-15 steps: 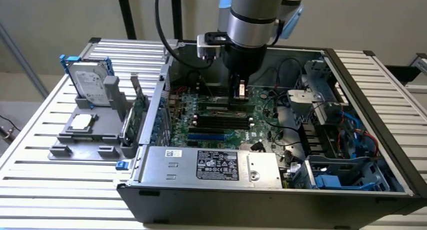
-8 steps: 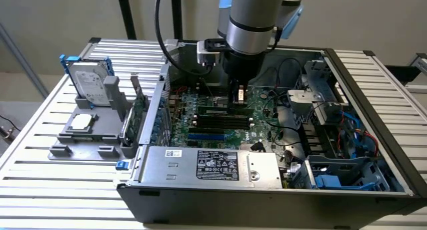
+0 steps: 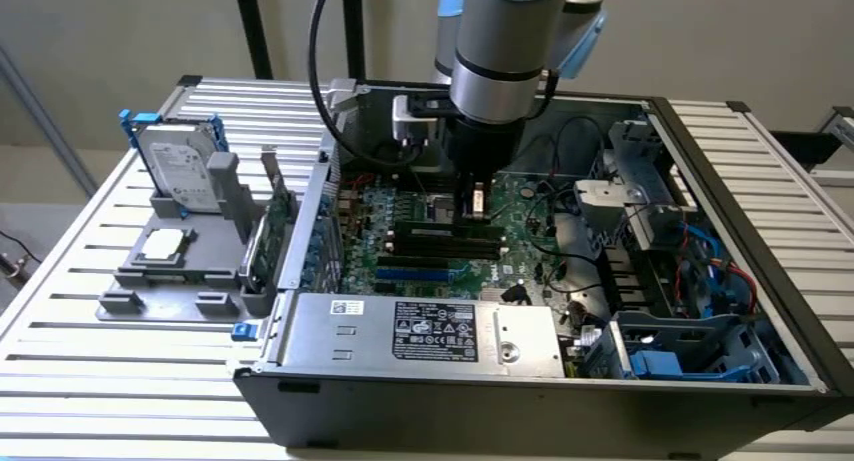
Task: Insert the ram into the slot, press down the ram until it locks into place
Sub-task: 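Insert the ram into the slot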
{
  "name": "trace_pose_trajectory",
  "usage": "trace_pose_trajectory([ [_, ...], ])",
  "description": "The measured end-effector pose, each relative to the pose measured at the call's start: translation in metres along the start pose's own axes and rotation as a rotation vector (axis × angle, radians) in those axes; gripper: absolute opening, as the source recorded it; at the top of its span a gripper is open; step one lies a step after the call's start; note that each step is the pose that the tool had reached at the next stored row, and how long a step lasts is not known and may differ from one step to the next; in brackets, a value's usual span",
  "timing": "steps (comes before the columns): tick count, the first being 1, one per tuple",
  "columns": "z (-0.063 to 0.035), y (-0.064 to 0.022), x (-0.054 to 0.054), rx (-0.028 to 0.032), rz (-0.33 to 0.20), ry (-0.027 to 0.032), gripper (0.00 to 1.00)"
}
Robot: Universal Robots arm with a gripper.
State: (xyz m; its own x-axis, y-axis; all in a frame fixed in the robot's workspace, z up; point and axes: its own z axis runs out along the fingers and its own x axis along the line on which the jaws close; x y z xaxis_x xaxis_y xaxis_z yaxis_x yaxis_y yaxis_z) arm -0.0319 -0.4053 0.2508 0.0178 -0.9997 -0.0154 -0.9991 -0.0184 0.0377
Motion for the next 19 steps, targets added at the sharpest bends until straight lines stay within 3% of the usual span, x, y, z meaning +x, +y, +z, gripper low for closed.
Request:
trace_pose_trajectory([
  [5, 0.0089, 0.0005, 0.0, 0.0001, 0.001, -0.0001, 0.13],
  [19, 0.0159, 0.0003, -0.004, -0.0002, -0.006, 0.0003, 0.13],
])
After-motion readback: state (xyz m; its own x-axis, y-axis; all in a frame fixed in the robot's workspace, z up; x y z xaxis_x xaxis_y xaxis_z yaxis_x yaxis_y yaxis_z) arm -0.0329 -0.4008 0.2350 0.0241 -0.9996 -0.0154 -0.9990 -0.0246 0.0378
